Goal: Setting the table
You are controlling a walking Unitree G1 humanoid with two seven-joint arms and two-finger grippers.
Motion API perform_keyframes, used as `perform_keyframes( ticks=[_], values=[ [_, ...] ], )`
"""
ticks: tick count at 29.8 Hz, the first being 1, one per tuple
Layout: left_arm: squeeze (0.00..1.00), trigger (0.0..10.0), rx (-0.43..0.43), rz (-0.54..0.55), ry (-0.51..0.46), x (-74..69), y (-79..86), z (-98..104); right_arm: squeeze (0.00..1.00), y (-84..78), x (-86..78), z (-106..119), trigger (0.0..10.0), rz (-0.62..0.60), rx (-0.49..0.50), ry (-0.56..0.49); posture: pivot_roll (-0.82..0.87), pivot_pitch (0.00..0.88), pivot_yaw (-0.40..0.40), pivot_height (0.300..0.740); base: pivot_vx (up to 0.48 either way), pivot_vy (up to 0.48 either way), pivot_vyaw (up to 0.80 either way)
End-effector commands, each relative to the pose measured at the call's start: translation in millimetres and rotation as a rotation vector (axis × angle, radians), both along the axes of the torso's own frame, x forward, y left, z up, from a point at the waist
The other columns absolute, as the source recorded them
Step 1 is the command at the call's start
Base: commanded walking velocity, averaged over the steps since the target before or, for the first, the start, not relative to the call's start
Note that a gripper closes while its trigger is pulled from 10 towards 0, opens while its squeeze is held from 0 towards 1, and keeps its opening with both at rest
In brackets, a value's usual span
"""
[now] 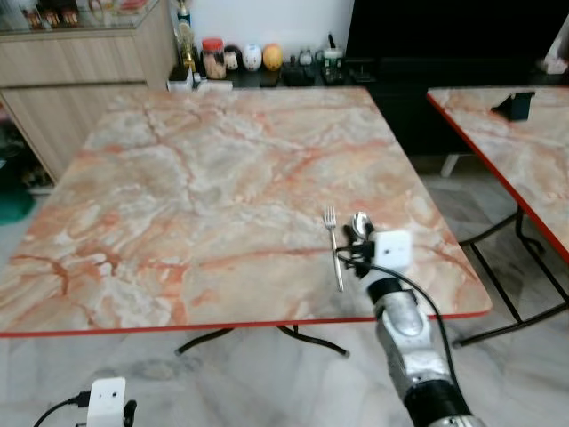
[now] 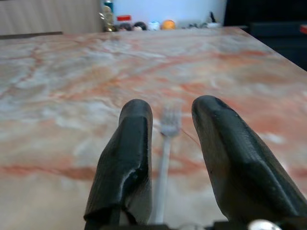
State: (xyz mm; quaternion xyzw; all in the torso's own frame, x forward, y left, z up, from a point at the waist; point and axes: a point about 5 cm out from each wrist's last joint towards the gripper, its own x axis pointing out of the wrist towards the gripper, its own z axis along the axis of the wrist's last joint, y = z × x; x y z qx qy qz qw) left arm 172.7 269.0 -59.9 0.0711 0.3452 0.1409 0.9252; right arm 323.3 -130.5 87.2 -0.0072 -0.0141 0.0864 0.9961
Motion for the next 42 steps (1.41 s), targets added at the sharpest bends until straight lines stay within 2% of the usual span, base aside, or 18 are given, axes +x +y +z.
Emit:
perform_keyframes(
  ticks=[1,8,10,12,14,20,21,25,29,35,42],
  values=[
    [0.0,10.0,-0.003,0.007,-0.008,1.9,-1.1,0.6,1.0,-8.5,-1.1,-1.2,10.0,-0.034,0.026,0.024,-0.02,0.0,0.034,0.724,0.0,0.0,0.0],
    [0.0,10.0,-0.005,0.004,-0.009,1.2,-2.3,0.1,1.0,-9.3,1.7,0.0,10.0,-0.056,-0.005,0.043,-0.02,0.0,0.035,0.724,0.0,0.0,0.0],
    [0.0,10.0,-0.007,0.005,0.0,-0.7,-2.6,-1.2,1.0,-15.2,6.1,0.0,10.0,-0.104,-0.008,0.083,-0.01,0.0,0.031,0.724,0.0,0.0,0.0],
    [0.0,10.0,-0.009,0.006,0.004,-1.8,-3.0,-2.0,1.0,-20.2,9.5,1.1,10.0,-0.126,0.045,0.098,-0.01,0.0,0.029,0.724,0.0,0.0,0.0],
    [0.0,10.0,-0.009,0.005,0.005,-2.0,-3.0,-2.1,1.0,-21.5,11.5,1.1,10.0,-0.129,0.027,0.107,-0.02,0.0,0.03,0.724,0.0,0.0,0.0],
    [0.0,10.0,-0.008,0.003,0.004,-2.6,-3.6,-2.3,1.0,-12.3,22.6,5.5,10.0,-0.074,0.021,0.141,-0.02,0.0,0.027,0.724,0.0,0.0,0.0],
    [0.0,10.0,-0.009,0.001,0.002,-2.2,-3.9,-2.2,0.0,-8.2,26.3,6.3,10.0,-0.057,-0.001,0.157,-0.01,0.0,0.027,0.724,0.0,0.0,0.0],
    [0.0,10.0,-0.008,-0.001,0.001,-1.9,-4.0,-2.1,0.0,-4.5,30.8,7.8,10.0,-0.052,-0.004,0.176,-0.01,0.0,0.028,0.724,0.0,0.0,0.0],
    [0.0,10.0,-0.007,-0.008,-0.002,0.1,-5.4,-1.6,0.0,6.2,40.3,16.3,10.0,-0.026,0.005,0.183,-0.01,0.0,0.027,0.724,0.0,0.0,0.0],
    [0.0,10.0,-0.007,-0.009,-0.006,2.1,-6.1,-0.8,0.0,14.8,48.6,16.3,10.0,-0.046,-0.014,0.267,0.0,0.0,0.021,0.724,0.0,0.0,0.0],
    [0.0,10.0,-0.007,0.001,-0.001,-1.2,-5.4,-2.1,0.0,15.8,52.8,15.7,10.0,-0.081,-0.03,0.317,0.01,0.0,0.014,0.724,0.0,0.0,0.0]
  ],
)
